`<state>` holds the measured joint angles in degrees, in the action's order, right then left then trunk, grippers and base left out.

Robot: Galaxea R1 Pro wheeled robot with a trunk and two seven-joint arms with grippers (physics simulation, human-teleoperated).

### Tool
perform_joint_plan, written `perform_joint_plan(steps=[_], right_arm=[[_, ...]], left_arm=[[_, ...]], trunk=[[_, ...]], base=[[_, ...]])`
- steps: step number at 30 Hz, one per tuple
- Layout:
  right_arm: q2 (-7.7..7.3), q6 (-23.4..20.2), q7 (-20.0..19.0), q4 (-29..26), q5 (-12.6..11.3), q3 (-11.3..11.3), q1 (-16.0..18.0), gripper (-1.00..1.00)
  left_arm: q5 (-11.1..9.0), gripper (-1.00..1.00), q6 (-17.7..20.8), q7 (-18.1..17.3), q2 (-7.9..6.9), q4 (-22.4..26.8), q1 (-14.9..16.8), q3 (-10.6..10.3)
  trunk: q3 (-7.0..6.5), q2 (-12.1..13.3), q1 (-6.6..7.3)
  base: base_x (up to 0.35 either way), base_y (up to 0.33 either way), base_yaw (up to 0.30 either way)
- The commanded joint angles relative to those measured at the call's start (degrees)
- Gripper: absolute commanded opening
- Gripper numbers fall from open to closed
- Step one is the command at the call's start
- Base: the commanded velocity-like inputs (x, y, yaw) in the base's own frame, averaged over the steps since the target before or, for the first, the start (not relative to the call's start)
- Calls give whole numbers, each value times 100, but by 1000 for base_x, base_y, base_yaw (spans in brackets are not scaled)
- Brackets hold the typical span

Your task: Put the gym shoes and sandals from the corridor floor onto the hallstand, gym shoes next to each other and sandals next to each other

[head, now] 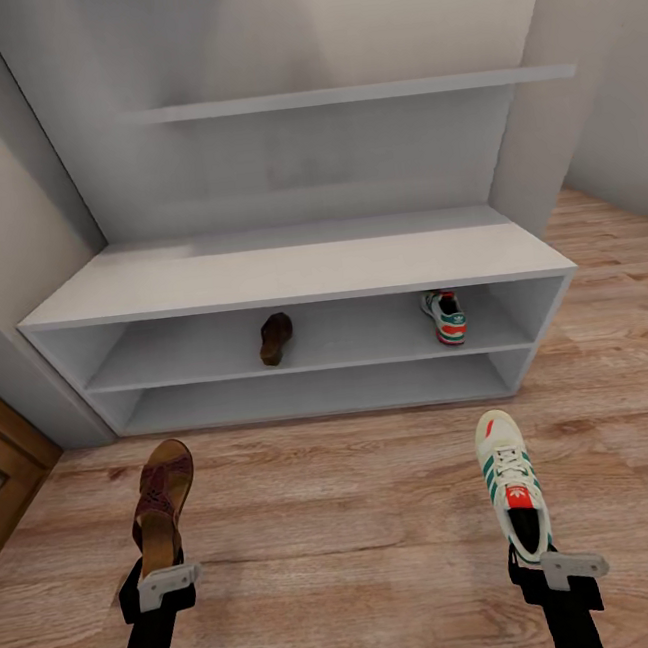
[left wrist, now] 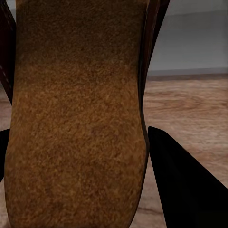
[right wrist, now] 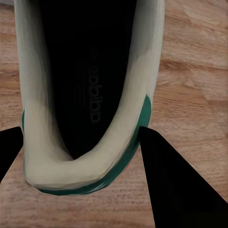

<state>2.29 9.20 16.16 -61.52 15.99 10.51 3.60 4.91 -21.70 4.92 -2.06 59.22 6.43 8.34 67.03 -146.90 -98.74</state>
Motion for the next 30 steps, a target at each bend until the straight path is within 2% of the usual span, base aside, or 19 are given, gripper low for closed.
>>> perform_joint_plan(steps=[1, 5, 6, 8, 9, 11, 12, 14, 19, 20, 24, 30], right_arm=[[0, 3, 2, 0, -8, -1, -2, -100], [0, 3, 2, -9, -8, -3, 0, -100], [0, 3, 6, -24, -8, -4, -4, -100], [0, 3, 8, -34, -8, -4, -6, -100], [0, 3, 9, -49, -8, -5, -6, -100], [0, 3, 9, -63, -8, -3, -7, -100], [0, 3, 10, -74, -11, 0, -7, -100], [0, 3, 10, -84, -13, 1, -8, -100], [0, 3, 10, -101, -16, 3, -10, -100], [0, 3, 10, -106, -16, 3, -12, -100], [0, 3, 10, -107, -20, 4, -15, -100], [0, 3, 5, -106, -30, 4, -16, -100]], left_arm=[[9, -100, 13, 3, 1, 11, 3, 0], [-3, -100, 190, 6, 3, 52, 11, 0], [-11, -100, 556, 7, 3, 76, 56, 0], [-18, -100, 888, 6, 2, 90, 135, 4], [-24, -100, 1223, 1, -1, 90, 247, 9], [-27, -100, 1534, -3, 0, 106, 368, 12], [-30, -100, 1843, -4, 4, 158, 499, 14], [-31, -100, 2226, -6, 7, 270, 648, 8], [-33, -100, 3336, -14, 14, 787, 900, -11], [-30, -100, 3698, -15, 17, 1037, 946, -16], [-37, -100, 4242, -17, 15, 1450, 994, -14], [-54, -100, 4850, -18, 12, 1978, 1005, 3]], trunk=[[0, 0, 0], [0, 0, 0], [0, 0, 0], [0, 0, 0], [0, 0, 0], [0, 0, 0], [0, 0, 0], [0, 0, 0], [0, 0, 0], [0, 0, 0], [0, 0, 0], [0, 0, 0]], base=[[0, 0, 0], [0, 0, 0], [0, 0, 0], [0, 0, 0], [0, 0, 0], [0, 0, 0], [0, 0, 0], [0, 0, 0], [0, 0, 0], [0, 0, 0], [0, 0, 0], [0, 0, 0]])
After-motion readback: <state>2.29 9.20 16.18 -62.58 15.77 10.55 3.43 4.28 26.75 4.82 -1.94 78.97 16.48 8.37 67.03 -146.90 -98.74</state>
